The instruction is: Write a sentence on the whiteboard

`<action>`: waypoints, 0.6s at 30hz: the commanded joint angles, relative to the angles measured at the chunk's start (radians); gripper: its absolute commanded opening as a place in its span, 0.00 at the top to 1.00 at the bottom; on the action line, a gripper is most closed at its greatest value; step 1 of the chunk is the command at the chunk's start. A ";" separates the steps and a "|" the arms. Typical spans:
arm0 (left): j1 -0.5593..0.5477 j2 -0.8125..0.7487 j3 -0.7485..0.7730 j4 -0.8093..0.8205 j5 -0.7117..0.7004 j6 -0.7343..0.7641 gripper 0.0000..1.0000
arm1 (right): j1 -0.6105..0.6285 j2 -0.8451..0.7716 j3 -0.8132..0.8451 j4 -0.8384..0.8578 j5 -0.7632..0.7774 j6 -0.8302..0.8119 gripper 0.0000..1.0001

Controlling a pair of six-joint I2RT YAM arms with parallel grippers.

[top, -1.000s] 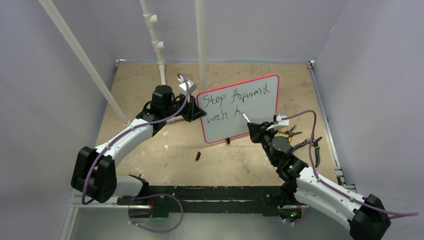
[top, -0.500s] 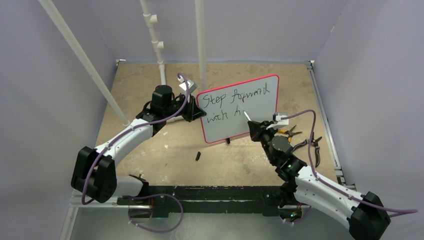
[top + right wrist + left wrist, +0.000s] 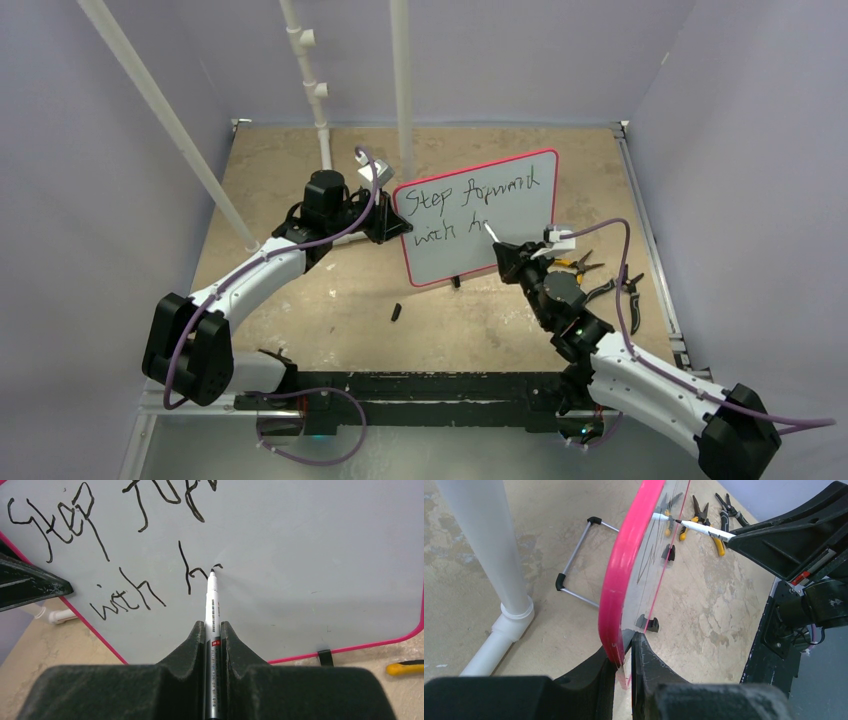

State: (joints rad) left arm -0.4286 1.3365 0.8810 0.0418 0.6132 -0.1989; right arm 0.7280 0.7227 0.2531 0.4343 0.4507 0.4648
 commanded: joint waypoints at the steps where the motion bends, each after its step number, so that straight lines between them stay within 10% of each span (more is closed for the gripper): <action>1: -0.013 0.016 -0.005 -0.074 -0.037 0.007 1.00 | 0.000 -0.018 -0.002 -0.008 -0.033 0.030 1.00; 18: -0.013 0.013 -0.007 -0.075 -0.040 0.008 1.00 | 0.001 -0.020 0.010 -0.078 0.052 0.074 1.00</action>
State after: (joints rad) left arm -0.4286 1.3365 0.8810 0.0414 0.6132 -0.1986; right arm 0.7280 0.6937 0.2527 0.3496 0.4629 0.5266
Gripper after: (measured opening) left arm 0.123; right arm 0.121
